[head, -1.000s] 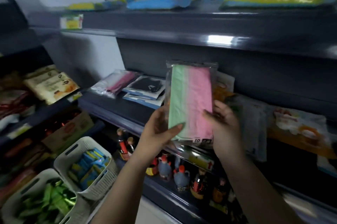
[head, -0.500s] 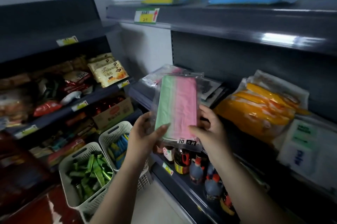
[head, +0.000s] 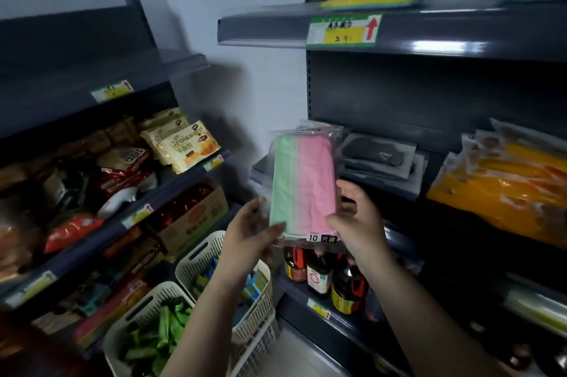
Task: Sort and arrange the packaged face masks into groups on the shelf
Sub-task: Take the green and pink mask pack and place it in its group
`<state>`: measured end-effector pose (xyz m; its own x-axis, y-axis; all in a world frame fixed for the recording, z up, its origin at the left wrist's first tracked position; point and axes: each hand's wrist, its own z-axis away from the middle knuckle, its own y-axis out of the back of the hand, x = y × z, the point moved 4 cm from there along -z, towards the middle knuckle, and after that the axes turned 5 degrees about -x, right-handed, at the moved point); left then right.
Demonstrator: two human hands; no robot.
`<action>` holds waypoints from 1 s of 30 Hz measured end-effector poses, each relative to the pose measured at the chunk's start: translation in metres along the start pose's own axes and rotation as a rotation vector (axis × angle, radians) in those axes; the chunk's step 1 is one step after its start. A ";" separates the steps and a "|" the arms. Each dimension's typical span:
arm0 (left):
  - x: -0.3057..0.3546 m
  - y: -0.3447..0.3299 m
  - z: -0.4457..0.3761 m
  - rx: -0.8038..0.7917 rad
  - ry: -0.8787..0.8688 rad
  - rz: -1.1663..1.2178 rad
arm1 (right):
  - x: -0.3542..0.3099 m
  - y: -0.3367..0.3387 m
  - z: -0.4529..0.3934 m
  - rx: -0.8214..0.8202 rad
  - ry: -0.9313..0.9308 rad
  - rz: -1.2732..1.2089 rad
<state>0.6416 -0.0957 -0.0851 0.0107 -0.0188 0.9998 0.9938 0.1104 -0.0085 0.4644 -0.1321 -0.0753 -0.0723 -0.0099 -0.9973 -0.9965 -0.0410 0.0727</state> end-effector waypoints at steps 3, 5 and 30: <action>-0.003 0.023 -0.019 0.008 0.003 -0.029 | 0.000 -0.020 -0.006 0.031 0.007 0.020; -0.004 0.034 -0.030 0.020 -0.004 -0.055 | 0.000 -0.029 -0.010 0.057 0.013 0.043; 0.009 0.033 -0.210 0.003 -0.129 -0.433 | 0.007 -0.034 -0.171 0.164 -0.054 0.213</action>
<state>0.6977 -0.3006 -0.0808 -0.4204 0.0596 0.9054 0.9032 0.1228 0.4113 0.5046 -0.3017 -0.0833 -0.2783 0.0528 -0.9590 -0.9518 0.1187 0.2828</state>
